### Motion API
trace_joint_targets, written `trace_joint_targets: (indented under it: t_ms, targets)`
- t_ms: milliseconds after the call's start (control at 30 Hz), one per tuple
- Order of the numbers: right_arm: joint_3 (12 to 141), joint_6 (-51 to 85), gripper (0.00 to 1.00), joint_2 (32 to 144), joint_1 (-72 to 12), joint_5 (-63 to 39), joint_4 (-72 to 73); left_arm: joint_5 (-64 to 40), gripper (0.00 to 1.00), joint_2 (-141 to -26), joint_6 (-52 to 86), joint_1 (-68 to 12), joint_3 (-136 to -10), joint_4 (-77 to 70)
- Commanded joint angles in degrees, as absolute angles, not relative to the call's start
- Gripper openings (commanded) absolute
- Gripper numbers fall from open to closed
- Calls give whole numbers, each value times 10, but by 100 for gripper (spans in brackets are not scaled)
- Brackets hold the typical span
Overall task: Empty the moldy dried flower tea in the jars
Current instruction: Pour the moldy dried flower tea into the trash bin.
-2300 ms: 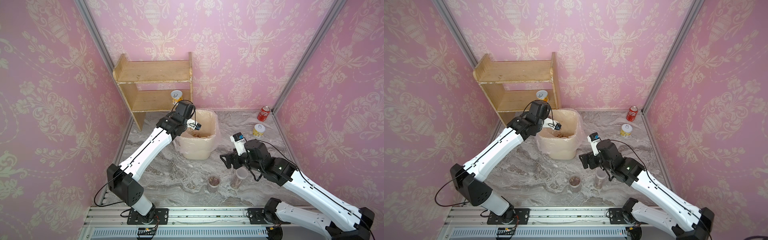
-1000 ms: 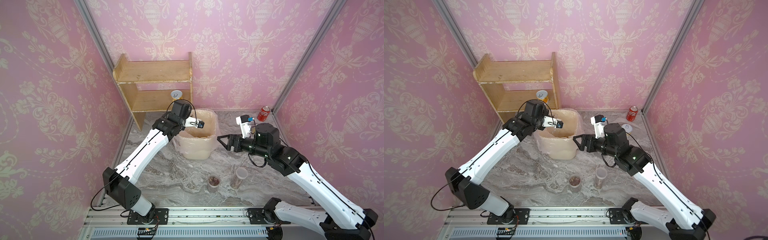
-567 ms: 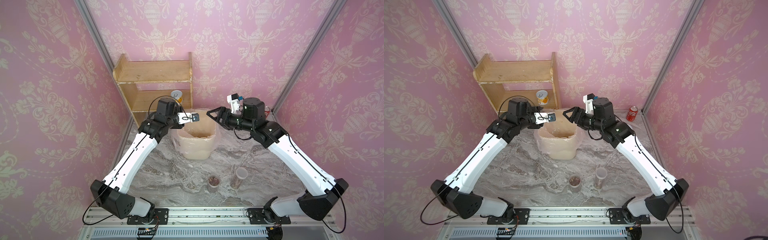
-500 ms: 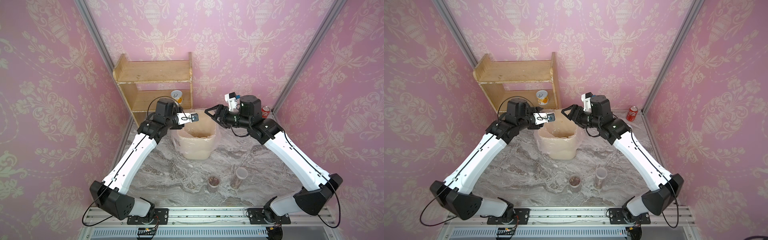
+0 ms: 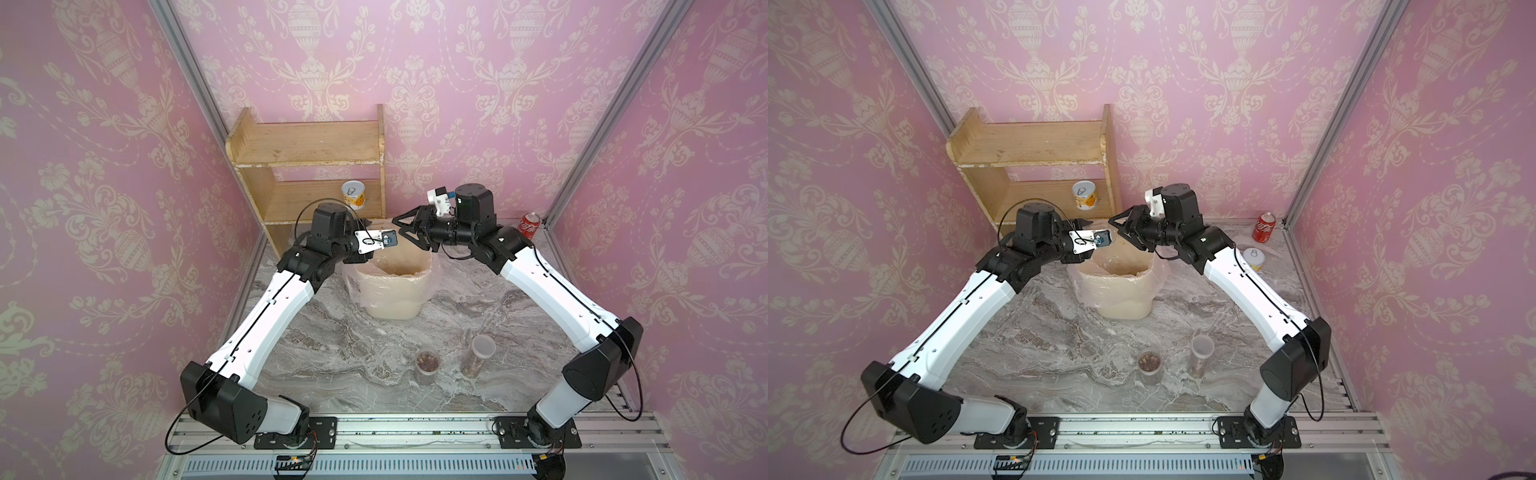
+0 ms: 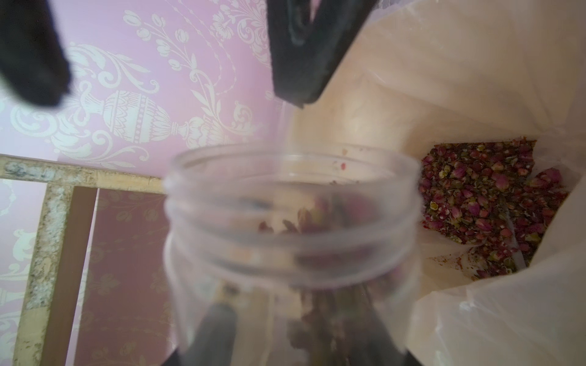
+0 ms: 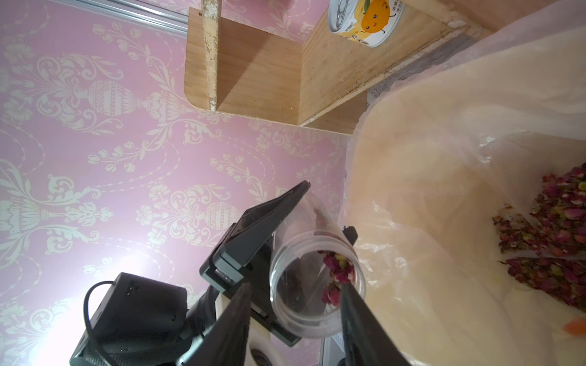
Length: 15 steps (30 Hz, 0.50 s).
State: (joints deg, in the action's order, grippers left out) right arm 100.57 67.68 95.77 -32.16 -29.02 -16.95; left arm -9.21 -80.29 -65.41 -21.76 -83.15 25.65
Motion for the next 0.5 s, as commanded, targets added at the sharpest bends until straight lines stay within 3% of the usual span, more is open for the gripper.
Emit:
trace_joint_targets:
  t_ms: [0,467]
  targets:
    - [1031,699,45,963,-331,-313,-144,-114,0,-787,-638,-213,-825,240]
    - [1064,722,31,1011,-346,-334,-124,-126,0,-783,-638,-213,-817,236]
